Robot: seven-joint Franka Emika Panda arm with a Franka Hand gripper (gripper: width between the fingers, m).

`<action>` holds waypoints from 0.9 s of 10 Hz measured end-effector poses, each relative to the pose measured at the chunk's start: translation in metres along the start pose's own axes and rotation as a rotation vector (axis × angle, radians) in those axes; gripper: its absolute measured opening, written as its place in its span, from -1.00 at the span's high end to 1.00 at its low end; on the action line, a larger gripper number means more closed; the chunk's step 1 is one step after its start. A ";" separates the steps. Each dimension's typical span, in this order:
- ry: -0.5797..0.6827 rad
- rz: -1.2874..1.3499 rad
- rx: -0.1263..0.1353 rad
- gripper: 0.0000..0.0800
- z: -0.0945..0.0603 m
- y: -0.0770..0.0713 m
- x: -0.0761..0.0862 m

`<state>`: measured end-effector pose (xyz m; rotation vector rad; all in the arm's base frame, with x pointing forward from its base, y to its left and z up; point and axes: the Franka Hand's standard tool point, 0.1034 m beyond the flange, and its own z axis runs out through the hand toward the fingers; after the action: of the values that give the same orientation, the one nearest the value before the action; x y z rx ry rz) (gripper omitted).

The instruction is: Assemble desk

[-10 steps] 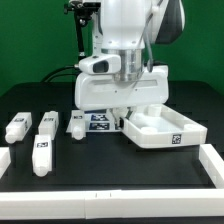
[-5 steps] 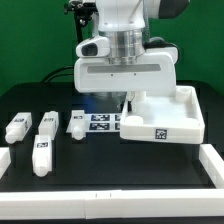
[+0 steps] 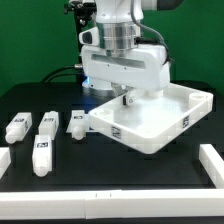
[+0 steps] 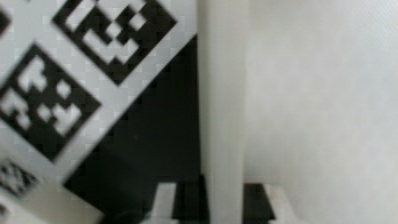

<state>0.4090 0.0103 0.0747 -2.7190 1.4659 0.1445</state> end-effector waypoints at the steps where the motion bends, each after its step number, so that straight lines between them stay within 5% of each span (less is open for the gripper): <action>1: -0.067 0.211 0.030 0.88 0.000 0.001 -0.002; 5: -0.100 0.553 0.013 0.88 0.014 0.001 0.007; 8: -0.175 0.919 0.076 0.88 0.016 -0.028 0.038; 9: -0.180 0.987 0.066 0.88 0.016 -0.029 0.033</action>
Offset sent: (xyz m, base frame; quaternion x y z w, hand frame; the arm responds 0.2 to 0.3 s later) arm 0.0000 0.0000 0.0000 0.0000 0.0000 0.1938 0.9810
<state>0.4501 -0.0002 0.0547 -1.6306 2.5014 0.3410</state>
